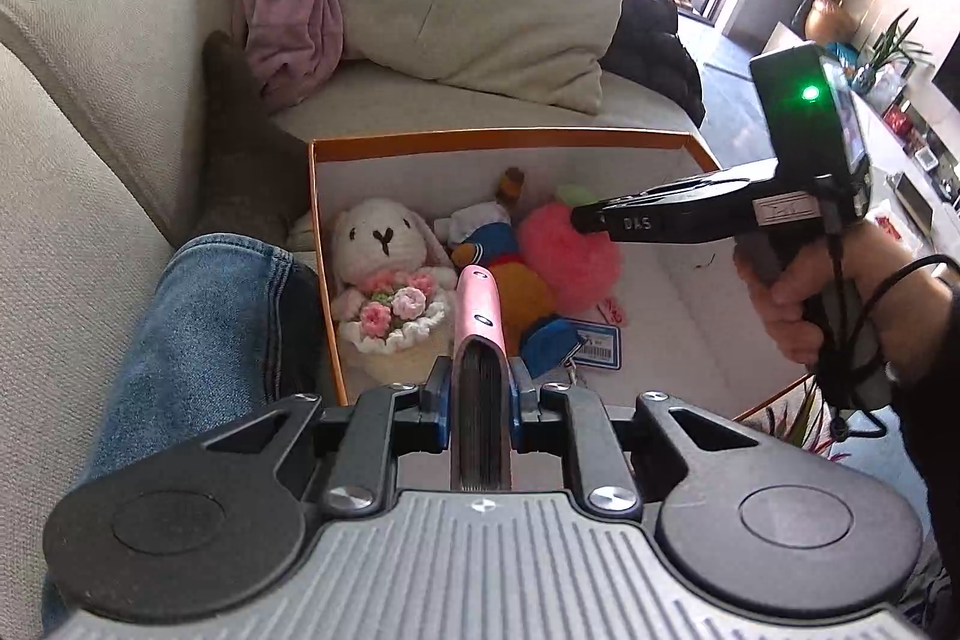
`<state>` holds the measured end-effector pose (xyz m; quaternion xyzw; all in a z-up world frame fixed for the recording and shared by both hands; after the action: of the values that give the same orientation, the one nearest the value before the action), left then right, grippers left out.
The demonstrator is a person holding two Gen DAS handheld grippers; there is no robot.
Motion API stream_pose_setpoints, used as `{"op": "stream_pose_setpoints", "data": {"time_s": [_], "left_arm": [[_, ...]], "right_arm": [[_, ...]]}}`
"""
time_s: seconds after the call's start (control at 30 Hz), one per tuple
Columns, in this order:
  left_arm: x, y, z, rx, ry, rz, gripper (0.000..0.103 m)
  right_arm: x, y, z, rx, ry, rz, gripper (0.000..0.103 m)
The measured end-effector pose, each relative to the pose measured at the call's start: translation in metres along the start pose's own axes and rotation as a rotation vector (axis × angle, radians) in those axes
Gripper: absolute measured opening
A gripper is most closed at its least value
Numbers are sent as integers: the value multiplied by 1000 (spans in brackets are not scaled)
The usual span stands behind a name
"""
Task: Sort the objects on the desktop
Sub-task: 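Carry the pompom into the box and open right while left holds the wallet, then lower the pink wallet into the box and open the left gripper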
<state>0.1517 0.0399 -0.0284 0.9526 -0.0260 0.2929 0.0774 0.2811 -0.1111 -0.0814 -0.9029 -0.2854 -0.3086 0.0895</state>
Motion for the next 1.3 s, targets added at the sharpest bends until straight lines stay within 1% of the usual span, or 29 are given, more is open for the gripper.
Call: {"op": "stream_pose_setpoints", "data": {"time_s": [0.07,0.1,0.23,0.33,0.43,0.57,0.73,0.83,0.9,1.0,1.2,1.3], "left_arm": [[1,0,0,9,-4,4,19],[1,1,-1,15,-7,7,19],[4,4,-4,45,-18,29,19],[6,9,-8,28,-35,39,19],[6,15,-10,7,-58,54,19],[5,19,-12,20,-62,73,19],[5,16,-9,51,-73,81,20],[8,12,-4,57,-100,83,20],[11,6,1,51,-134,65,20],[15,2,9,56,-195,70,20],[21,-3,29,71,-331,108,19],[21,-2,39,81,-386,151,19]], "right_arm": [[-1,-1,-10,-25,13,-21,23],[-2,-3,-15,-27,23,-37,24],[-7,-23,-37,14,55,-119,24],[-11,-43,-50,75,70,-171,24],[-13,-58,-54,163,67,-162,24],[-20,-77,-52,266,32,-154,24],[-31,-103,-48,300,-3,-196,24],[-35,-110,-43,316,-38,-210,24],[-36,-110,-41,312,-55,-212,24],[-31,-103,-42,274,-46,-213,24],[-22,-89,-41,246,-36,-187,24],[-22,-90,-37,252,-40,-191,24]]}}
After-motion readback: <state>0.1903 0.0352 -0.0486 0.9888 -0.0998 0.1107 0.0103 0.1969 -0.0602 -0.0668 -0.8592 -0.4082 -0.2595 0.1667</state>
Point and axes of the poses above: each gripper's, at about its wrist camera, not at the fingertips, and z roughly the way its jaws point, y to its right, x to its top, the point moved 6 cm from there along z, roughly the way its jaws point, and after that the axes turned 7 degrees about -z, right-handed, at the moved point
